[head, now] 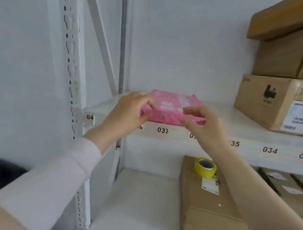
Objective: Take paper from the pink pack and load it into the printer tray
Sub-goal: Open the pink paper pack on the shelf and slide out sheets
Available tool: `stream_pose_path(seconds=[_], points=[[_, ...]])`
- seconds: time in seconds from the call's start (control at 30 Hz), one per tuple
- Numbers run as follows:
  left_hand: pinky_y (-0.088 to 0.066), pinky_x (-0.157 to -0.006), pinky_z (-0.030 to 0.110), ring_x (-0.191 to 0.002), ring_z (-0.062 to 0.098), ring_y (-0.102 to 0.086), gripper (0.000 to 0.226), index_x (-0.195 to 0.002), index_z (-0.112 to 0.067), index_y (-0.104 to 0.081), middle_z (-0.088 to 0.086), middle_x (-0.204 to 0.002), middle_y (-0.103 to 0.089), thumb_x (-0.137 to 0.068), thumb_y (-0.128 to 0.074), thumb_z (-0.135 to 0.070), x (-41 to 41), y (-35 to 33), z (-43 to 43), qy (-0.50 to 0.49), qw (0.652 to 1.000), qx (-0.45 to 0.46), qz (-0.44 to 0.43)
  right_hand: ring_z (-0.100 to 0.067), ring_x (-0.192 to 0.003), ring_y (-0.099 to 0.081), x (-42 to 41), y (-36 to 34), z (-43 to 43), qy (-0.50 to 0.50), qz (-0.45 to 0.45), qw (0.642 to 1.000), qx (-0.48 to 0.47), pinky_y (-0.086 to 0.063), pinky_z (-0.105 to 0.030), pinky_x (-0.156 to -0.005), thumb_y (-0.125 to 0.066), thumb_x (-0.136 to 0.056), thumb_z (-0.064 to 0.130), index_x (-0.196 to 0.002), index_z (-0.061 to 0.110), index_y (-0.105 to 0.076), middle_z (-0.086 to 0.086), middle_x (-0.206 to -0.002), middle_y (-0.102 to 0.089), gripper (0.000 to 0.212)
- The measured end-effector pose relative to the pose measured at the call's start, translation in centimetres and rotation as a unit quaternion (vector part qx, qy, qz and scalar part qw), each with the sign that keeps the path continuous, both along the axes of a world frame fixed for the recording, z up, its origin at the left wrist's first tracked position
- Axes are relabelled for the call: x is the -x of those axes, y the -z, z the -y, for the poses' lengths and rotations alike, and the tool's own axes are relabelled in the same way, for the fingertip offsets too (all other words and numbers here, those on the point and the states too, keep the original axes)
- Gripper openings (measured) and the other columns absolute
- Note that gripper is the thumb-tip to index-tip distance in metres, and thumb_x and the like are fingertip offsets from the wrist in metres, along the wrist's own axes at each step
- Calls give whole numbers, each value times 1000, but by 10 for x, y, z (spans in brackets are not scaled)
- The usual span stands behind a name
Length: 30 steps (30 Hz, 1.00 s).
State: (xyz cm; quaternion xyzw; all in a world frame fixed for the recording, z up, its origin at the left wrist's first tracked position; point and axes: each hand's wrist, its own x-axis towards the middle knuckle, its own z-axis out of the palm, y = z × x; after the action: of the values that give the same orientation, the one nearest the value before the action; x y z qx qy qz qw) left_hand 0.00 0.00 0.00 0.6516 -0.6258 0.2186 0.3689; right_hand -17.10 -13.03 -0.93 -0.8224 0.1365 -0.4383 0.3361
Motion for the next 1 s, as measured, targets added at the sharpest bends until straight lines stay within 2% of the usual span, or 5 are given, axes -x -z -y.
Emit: stream_pose_path(seconds=[0.1, 0.2, 0.37, 0.87, 1.0], points=[[-37, -93, 33, -105, 21, -54, 22, -95, -15, -65, 6, -108, -62, -75, -72, -9, -45, 4, 13, -9, 998, -4, 58, -14, -94, -55, -33, 9, 17, 58, -40, 990, 125, -36, -18, -78, -72, -74, 36, -91, 23, -66, 12, -90, -61, 22], [-38, -91, 31, -104, 14, -49, 28, -101, -20, -65, 2, -113, -60, -75, -74, -17, -71, 9, 27, 24, 993, -42, 111, -16, -79, -53, -54, 17, 37, 79, -31, 965, 248, -32, -14, -76, -64, -73, 47, -84, 12, -70, 7, -79, -60, 37], [-45, -84, 33, -95, 18, -56, 18, -98, -18, -66, 4, -106, -65, -80, -70, -15, -86, 17, 47, 97, 976, -21, 196, -25, -74, -51, -62, 21, 48, 124, -4, 919, 374, -40, -31, -62, -61, -79, 40, -83, 12, -70, -5, -76, -61, 30], [-54, -69, 34, -83, 20, -66, 14, -89, -10, -71, 6, -97, -71, -90, -60, -18, -88, 12, 48, 120, 956, 38, 266, -27, -72, -50, -64, 23, 53, 120, 12, 905, 409, -38, -32, -59, -73, -75, 35, -83, 10, -69, -7, -75, -60, 27], [-52, -70, 30, -81, 19, -63, 16, -80, -6, -67, 7, -96, -70, -90, -58, -14, -82, 17, 49, 107, 967, 47, 226, -26, -73, -48, -65, 25, 53, 121, 20, 901, 416, -37, -30, -60, -74, -73, 36, -83, 10, -68, -8, -75, -59, 28]])
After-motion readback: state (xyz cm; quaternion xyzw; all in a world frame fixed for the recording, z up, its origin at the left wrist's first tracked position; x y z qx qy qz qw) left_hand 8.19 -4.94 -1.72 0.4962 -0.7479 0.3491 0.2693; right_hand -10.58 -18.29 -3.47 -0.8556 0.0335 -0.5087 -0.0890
